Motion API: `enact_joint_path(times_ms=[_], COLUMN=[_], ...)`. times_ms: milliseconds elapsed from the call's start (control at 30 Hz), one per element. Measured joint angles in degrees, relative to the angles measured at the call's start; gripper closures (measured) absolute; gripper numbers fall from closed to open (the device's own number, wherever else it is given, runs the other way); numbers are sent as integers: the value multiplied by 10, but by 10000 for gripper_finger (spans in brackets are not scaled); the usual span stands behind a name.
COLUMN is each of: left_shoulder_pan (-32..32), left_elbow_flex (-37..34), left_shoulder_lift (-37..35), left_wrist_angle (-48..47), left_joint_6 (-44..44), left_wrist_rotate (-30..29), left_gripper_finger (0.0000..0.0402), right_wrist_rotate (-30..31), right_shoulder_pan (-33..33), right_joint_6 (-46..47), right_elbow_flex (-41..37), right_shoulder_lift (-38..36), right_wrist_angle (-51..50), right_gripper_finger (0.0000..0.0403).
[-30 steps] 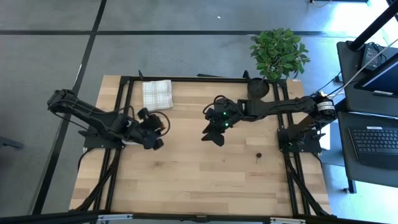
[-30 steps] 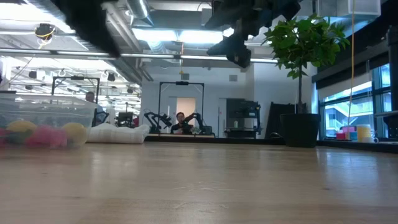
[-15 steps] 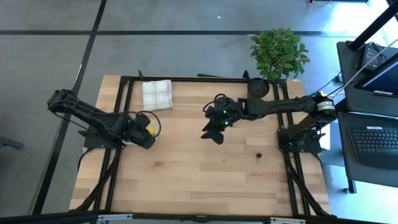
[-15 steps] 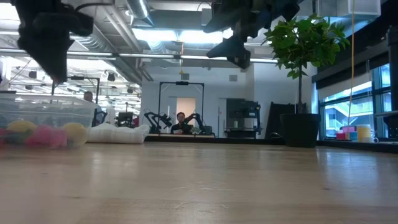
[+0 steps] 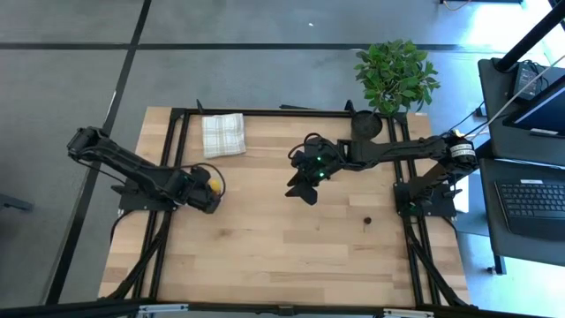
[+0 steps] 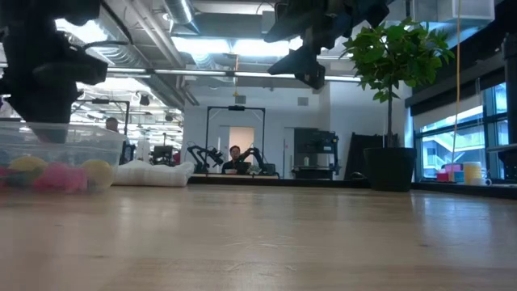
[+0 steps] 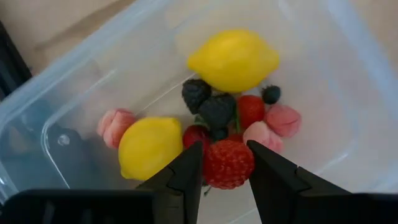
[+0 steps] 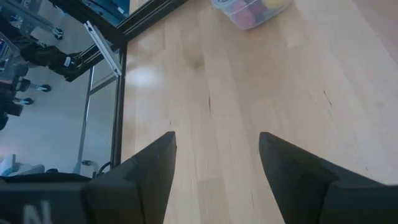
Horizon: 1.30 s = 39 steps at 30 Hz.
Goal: Pick and placing Produce into tupperware
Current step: Put the red raspberry into the transparent bin, then put the black cherry into the transparent bin
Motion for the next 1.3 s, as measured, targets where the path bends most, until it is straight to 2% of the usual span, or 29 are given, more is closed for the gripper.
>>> enact_joint_path(times_ms=[300, 633, 967, 1133, 1300], left_shoulder_pan=[0, 0, 0, 0, 0], left_elbow_flex=[-11, -11, -11, -9, 22], left_shoulder_lift=[0, 0, -4, -28, -58], left_wrist_angle=[13, 15, 15, 15, 16], left_joint_6=[-10, -10, -7, -4, 35], left_wrist_rotate=[13, 13, 2, -8, -19], left_gripper_finger=[301, 277, 307, 319, 329], right_wrist_rotate=[0, 0, -1, -18, -20], right_shoulder_pan=[0, 0, -2, -15, -31], right_joint_6=[0, -13, -13, -13, -33], right_elbow_flex=[0, 0, 0, 1, 1], right_shoulder_lift=[0, 0, -1, -15, -47], right_wrist_angle=[0, 0, 0, -8, -24], right_gripper_finger=[171, 171, 171, 171, 171])
